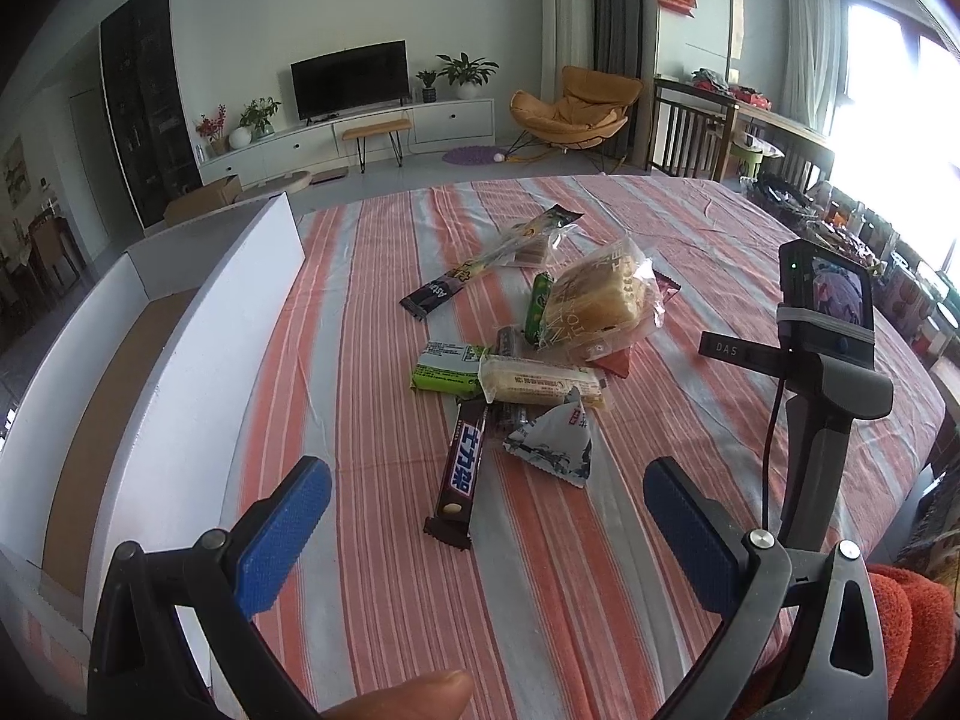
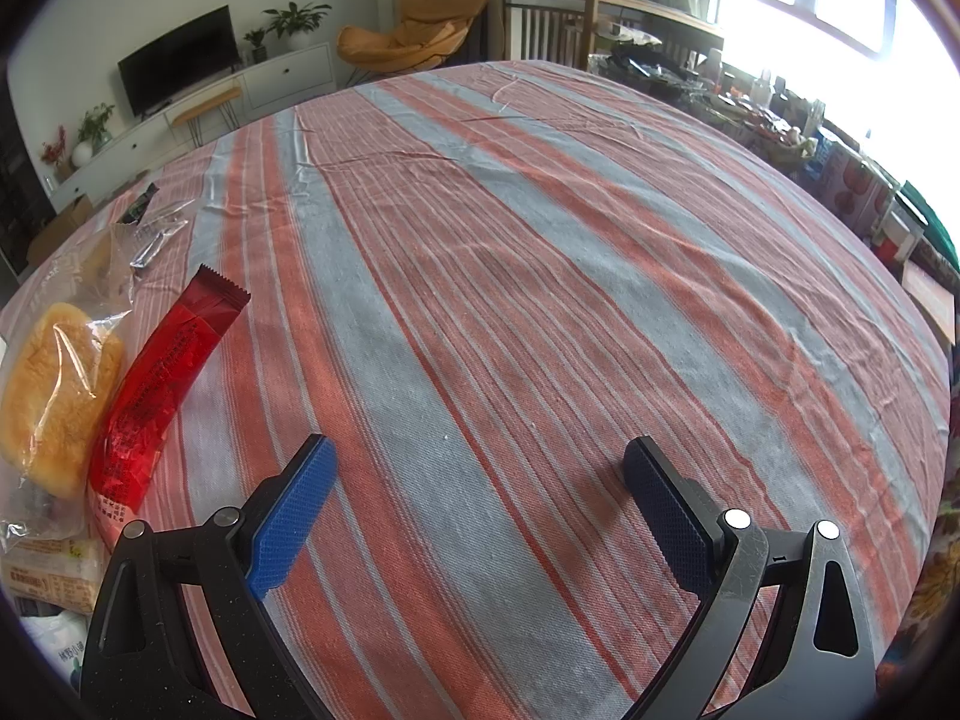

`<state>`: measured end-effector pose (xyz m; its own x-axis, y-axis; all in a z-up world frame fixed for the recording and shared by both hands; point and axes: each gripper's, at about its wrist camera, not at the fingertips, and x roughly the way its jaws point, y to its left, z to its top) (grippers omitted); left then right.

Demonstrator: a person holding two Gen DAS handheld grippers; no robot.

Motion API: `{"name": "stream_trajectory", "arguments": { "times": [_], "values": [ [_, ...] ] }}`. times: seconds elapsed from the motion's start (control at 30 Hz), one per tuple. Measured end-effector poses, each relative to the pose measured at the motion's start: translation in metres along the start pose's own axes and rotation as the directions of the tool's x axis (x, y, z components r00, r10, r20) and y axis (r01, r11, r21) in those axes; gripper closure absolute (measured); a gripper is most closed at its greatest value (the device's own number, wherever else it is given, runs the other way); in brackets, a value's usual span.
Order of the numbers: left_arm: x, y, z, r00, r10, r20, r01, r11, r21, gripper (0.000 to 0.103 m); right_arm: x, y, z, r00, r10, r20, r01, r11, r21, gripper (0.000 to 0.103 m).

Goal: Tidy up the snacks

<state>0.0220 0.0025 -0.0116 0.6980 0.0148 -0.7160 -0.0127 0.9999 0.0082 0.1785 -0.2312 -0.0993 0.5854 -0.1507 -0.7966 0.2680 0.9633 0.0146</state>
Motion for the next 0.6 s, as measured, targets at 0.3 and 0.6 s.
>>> {"name": "stream_trajectory", "arguments": {
  "times": [0.3, 0.6],
  "values": [
    [0.005, 0.008, 0.002, 1.000, -0.013, -0.014, 0.012, 0.999, -0.044, 0.000, 0.000, 0.000, 0.000, 1.000, 0.000, 0.000, 0.000, 1.000, 0.000, 0.005],
    [0.009, 0.018, 0.000, 0.999, -0.003, -0.032, 0.002, 0.999, -0.048, 0.000, 0.000, 0.000, 0.000, 1.000, 0.000, 0.000, 0.000, 1.000, 0.000, 0.005]
  ]
}}
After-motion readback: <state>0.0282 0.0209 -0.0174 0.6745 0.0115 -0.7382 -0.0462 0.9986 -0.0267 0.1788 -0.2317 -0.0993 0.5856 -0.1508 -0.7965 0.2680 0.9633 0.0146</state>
